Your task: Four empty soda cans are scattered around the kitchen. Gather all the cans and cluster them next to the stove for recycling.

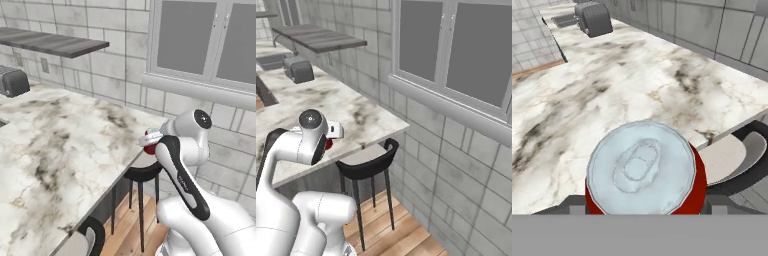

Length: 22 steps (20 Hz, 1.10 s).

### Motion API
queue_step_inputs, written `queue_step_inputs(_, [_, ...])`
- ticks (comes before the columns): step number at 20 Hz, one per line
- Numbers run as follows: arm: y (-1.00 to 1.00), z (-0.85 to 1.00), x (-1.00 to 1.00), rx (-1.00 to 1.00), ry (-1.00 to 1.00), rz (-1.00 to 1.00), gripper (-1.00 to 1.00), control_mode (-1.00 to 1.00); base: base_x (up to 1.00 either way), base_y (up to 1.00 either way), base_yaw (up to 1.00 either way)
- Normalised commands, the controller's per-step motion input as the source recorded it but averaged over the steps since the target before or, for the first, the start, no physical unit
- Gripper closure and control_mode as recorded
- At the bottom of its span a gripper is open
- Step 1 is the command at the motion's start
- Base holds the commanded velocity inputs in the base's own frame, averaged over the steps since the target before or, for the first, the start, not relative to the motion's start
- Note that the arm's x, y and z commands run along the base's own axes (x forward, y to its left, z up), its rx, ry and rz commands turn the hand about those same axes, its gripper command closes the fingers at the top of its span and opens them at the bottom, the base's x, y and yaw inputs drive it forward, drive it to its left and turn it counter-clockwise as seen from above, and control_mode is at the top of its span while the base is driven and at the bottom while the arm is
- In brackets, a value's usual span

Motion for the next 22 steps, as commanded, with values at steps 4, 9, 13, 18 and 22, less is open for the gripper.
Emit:
queue_step_inputs(4, [0.0, 0.0, 0.0, 0.0, 0.0, 0.0, 1.0, 1.0, -0.71, 0.31, 0.03])
queue_step_inputs(9, [0.0, 0.0, 0.0, 0.0, 0.0, 0.0, 1.0, 1.0, -0.77, 0.17, 0.04])
queue_step_inputs(13, [0.0, 0.0, 0.0, 0.0, 0.0, 0.0, 1.0, 1.0, -0.48, -0.08, 0.0])
queue_step_inputs(18, [0.0, 0.0, 0.0, 0.0, 0.0, 0.0, 1.0, 1.0, -0.64, -0.01, 0.02])
queue_step_inputs(22, [0.0, 0.0, 0.0, 0.0, 0.0, 0.0, 1.0, 1.0, -0.71, 0.08, 0.04])
